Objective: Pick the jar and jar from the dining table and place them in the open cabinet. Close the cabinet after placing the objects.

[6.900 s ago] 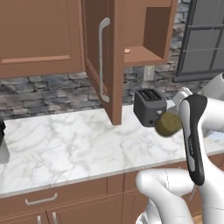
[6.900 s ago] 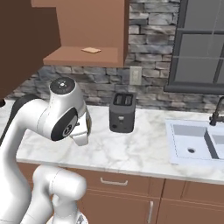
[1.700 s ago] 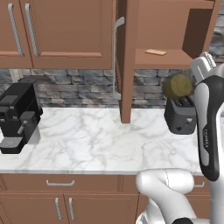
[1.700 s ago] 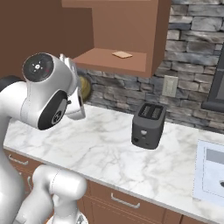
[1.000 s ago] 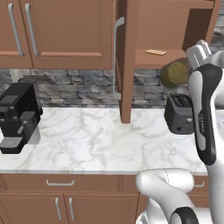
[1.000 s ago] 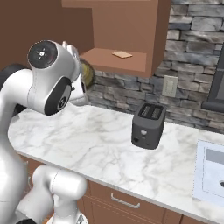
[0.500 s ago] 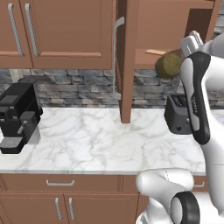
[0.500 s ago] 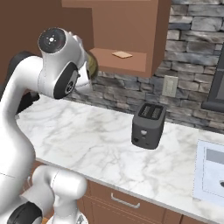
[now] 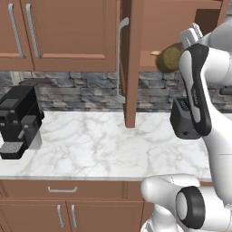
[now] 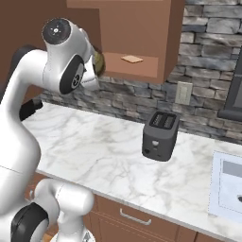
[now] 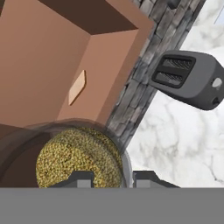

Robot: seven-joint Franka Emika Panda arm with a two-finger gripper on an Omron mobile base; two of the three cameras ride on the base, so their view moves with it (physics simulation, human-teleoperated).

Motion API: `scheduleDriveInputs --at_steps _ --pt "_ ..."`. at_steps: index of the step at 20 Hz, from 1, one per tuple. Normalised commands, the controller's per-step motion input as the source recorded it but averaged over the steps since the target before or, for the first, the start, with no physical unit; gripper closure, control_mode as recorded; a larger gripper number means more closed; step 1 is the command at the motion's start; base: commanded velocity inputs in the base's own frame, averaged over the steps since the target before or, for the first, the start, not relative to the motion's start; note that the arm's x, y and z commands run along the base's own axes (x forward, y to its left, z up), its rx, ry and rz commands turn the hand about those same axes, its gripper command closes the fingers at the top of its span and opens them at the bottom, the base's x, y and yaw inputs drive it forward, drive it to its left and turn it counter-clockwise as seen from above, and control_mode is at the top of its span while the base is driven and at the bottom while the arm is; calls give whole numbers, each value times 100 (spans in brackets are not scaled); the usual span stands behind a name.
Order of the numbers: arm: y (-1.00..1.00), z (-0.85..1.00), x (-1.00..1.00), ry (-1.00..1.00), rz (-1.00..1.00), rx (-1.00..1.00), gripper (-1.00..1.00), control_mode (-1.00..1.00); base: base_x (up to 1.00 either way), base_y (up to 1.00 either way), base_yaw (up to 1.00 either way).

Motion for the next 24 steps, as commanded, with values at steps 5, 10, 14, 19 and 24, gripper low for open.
scheduleDriveInputs --at_steps 5,10,14,19,24 --pt "10 12 18 -3 0 0 100 -100 0 0 0" --pt "11 11 19 -1 0 0 100 -100 0 0 0" --pt "12 8 28 0 0 0 100 -100 0 0 0" --pt "9 2 34 0 0 -1 100 -100 0 0 0" --pt "0 0 32 0 0 -1 100 -100 0 0 0"
